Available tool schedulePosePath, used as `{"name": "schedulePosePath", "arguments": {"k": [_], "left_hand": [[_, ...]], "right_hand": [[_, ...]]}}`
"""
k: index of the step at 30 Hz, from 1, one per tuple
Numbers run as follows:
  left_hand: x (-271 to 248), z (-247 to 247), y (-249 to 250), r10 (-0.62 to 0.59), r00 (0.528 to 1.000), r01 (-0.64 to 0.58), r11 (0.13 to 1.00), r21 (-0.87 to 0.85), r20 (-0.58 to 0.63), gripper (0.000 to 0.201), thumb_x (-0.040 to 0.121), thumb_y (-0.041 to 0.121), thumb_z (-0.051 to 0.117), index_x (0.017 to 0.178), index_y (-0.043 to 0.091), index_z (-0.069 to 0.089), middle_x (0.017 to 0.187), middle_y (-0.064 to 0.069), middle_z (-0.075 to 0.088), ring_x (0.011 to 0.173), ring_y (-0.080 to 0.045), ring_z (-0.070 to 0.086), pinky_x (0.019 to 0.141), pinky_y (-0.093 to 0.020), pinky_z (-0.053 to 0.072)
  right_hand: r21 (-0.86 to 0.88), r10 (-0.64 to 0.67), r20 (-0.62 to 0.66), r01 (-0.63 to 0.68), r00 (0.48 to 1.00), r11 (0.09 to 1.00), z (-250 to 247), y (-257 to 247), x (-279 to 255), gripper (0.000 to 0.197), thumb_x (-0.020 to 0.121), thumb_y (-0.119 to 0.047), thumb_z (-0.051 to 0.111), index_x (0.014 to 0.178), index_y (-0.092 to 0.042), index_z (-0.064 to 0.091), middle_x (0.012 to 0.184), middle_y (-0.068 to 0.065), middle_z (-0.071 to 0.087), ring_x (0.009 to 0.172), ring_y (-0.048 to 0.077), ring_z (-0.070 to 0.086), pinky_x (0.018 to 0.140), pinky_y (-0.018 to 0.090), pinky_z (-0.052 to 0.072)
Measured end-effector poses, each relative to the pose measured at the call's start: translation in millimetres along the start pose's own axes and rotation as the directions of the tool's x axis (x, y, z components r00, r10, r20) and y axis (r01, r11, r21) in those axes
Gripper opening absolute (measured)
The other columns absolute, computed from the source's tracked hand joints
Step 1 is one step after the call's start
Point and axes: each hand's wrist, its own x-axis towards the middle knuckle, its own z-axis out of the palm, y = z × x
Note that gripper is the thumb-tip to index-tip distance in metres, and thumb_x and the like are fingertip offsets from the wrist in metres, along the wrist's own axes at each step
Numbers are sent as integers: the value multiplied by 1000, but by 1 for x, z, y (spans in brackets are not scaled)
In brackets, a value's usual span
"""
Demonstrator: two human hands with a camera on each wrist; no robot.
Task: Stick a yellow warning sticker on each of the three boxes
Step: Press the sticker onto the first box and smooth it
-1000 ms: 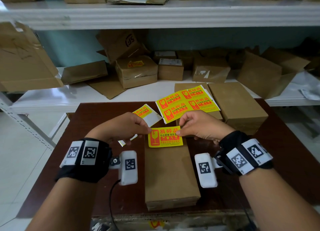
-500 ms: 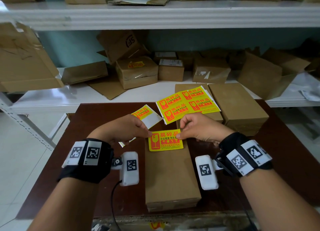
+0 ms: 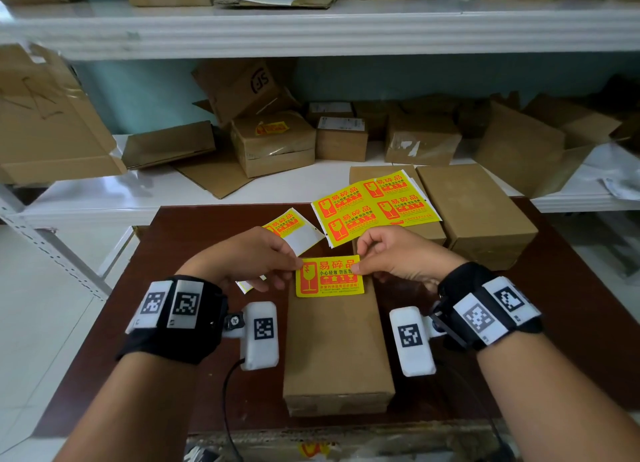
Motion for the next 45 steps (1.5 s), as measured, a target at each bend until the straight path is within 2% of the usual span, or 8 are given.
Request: {"name": "schedulePosePath", "arguments": {"k": [7, 13, 18, 24, 29, 34, 39, 45], "left_hand": [[-1, -3, 6, 10, 999, -12, 1000, -29, -50, 20, 94, 26, 68, 85, 8, 73, 71, 2, 67, 57, -11, 57, 50, -23, 42], [-2, -5, 6, -7, 999, 7, 1000, -17, -35, 20, 90, 29, 72, 76, 15, 73, 60, 6, 45, 49, -11, 37, 48, -25, 34], [1, -4, 3, -20, 998, 22, 999, 33, -52, 21, 89, 31, 73, 76, 15, 74, 66, 1, 46, 55, -15, 37, 50, -27, 34], [5, -4, 0, -31, 999, 36, 994, 106, -44, 27, 88, 39, 72, 88, 12, 75, 79, -8, 46, 69, -23, 39, 54, -29, 34], [5, -5, -1, -16, 1000, 19, 993, 117, -22, 22, 87, 40, 72, 80, 20, 77, 79, -9, 47, 70, -24, 38, 55, -30, 32], [7, -4, -2, -8, 1000, 10, 994, 112, -21, 23, 88, 38, 72, 82, 16, 77, 80, -10, 46, 70, -25, 36, 53, -29, 30], [8, -4, -2, 2, 1000, 1, 993, 122, -17, 20, 88, 39, 72, 76, 23, 77, 79, -11, 47, 69, -26, 36, 54, -29, 31], [9, -2, -1, -2, 1000, 6, 993, 120, -30, 20, 89, 35, 72, 79, 19, 76, 76, -10, 46, 69, -25, 36, 52, -28, 30]], "right_hand": [[56, 10, -41, -8, 999, 998, -1, -2, 4, 22, 84, -10, 78, 95, -14, 60, 88, 10, 69, 74, 14, 60, 60, 27, 47], [-12, 32, -19, -33, 999, 999, -2, -4, 1, 25, 82, -17, 82, 95, -19, 61, 88, 8, 70, 75, 14, 57, 56, 27, 44], [-41, 29, -30, -30, 999, 999, 0, -5, -1, 27, 79, -18, 84, 91, -19, 59, 97, 20, 73, 78, 22, 55, 50, 26, 40], [-86, 16, -9, -17, 1000, 996, 1, -7, -2, 27, 81, -11, 82, 90, -18, 58, 78, 3, 68, 70, 20, 55, 46, 23, 40], [-106, 8, -8, -8, 1000, 994, 2, -9, -4, 26, 82, -9, 81, 92, -15, 58, 79, 3, 69, 67, 13, 59, 49, 21, 45], [-86, 9, -5, -9, 1000, 996, 3, -8, -4, 27, 81, -7, 81, 94, -14, 58, 82, 7, 68, 66, 11, 60, 51, 21, 47], [-77, 10, 10, -10, 1000, 997, 2, -8, -4, 28, 81, -4, 80, 95, -12, 57, 83, 9, 69, 67, 13, 61, 52, 22, 49], [-79, 11, 18, -9, 1000, 997, 3, -9, -5, 29, 81, -1, 79, 96, -9, 56, 74, 5, 68, 59, 11, 59, 51, 22, 47]]}}
